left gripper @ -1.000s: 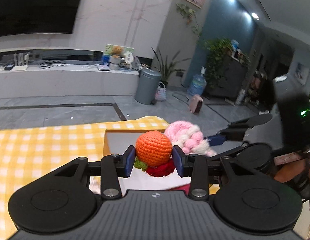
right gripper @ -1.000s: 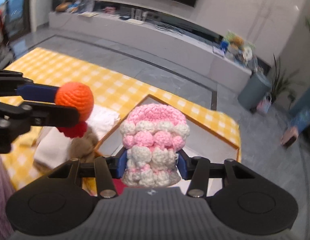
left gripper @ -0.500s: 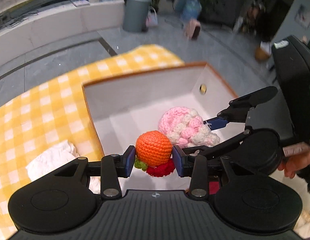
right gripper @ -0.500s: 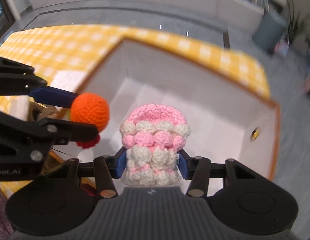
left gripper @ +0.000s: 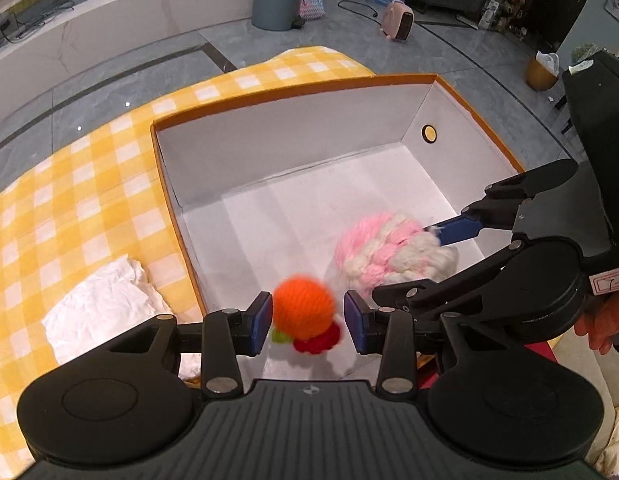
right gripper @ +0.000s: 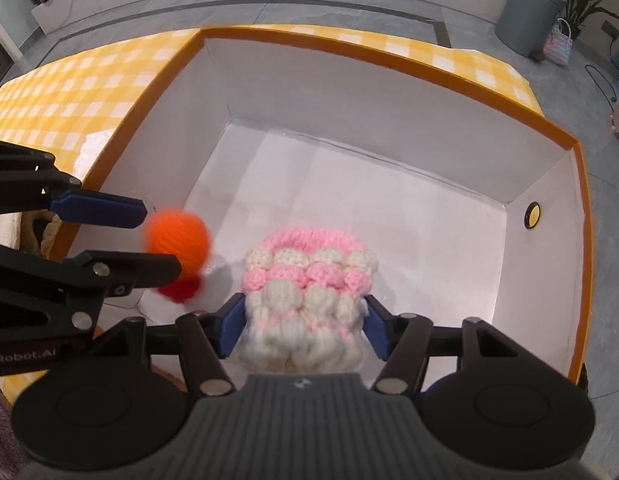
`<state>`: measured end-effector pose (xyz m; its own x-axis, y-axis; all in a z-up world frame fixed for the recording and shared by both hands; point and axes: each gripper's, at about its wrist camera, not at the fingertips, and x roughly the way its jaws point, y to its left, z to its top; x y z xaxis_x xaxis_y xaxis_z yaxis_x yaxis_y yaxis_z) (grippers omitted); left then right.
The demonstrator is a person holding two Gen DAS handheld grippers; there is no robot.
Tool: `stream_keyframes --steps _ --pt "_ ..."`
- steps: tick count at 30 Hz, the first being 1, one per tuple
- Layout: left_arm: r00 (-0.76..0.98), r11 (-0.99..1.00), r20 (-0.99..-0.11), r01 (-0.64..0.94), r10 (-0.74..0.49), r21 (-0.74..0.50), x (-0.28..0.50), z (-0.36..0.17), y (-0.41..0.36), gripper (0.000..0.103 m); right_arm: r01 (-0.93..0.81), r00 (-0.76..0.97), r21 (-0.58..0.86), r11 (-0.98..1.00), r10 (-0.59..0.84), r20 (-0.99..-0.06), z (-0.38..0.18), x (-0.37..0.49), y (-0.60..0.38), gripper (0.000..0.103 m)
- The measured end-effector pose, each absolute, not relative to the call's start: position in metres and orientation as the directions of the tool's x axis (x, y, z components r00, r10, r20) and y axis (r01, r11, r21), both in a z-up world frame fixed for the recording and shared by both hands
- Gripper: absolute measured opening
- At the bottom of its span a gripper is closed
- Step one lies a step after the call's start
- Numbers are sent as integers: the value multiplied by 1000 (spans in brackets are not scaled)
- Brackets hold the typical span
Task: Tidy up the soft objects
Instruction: 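Carry the hat and ball into the orange box and open both tools, then withdraw both tools from the orange box back over the table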
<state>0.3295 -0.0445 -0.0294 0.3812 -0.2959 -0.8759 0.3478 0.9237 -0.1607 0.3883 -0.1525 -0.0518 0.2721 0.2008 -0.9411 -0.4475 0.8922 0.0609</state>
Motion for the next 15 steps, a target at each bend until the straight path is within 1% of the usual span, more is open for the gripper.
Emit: stream_keyframes --steps 1,2,4,8,12,15 --pt "384 925 -875 344 -294 -160 330 -28 -44 50 -448 278 60 892 204 -939 -50 387 -152 65" --pt "386 927 -875 339 -293 -161 331 -25 -45 55 -446 287 58 893 204 -936 -51 387 -154 66" --pt "395 929 -869 328 -298 -169 327 -20 -41 60 -436 297 60 898 206 -932 -49 385 -155 67" --pt "433 930 -845 319 -315 -183 313 -2 -33 60 -429 312 74 900 225 -923 -37 378 -156 68" --pt "474 929 -814 308 -335 -204 293 18 -24 60 -434 355 29 900 201 -913 -16 361 -152 68" --pt "528 933 -775 284 -346 -222 268 32 -14 60 -438 391 9 899 199 -899 6 342 -150 68"
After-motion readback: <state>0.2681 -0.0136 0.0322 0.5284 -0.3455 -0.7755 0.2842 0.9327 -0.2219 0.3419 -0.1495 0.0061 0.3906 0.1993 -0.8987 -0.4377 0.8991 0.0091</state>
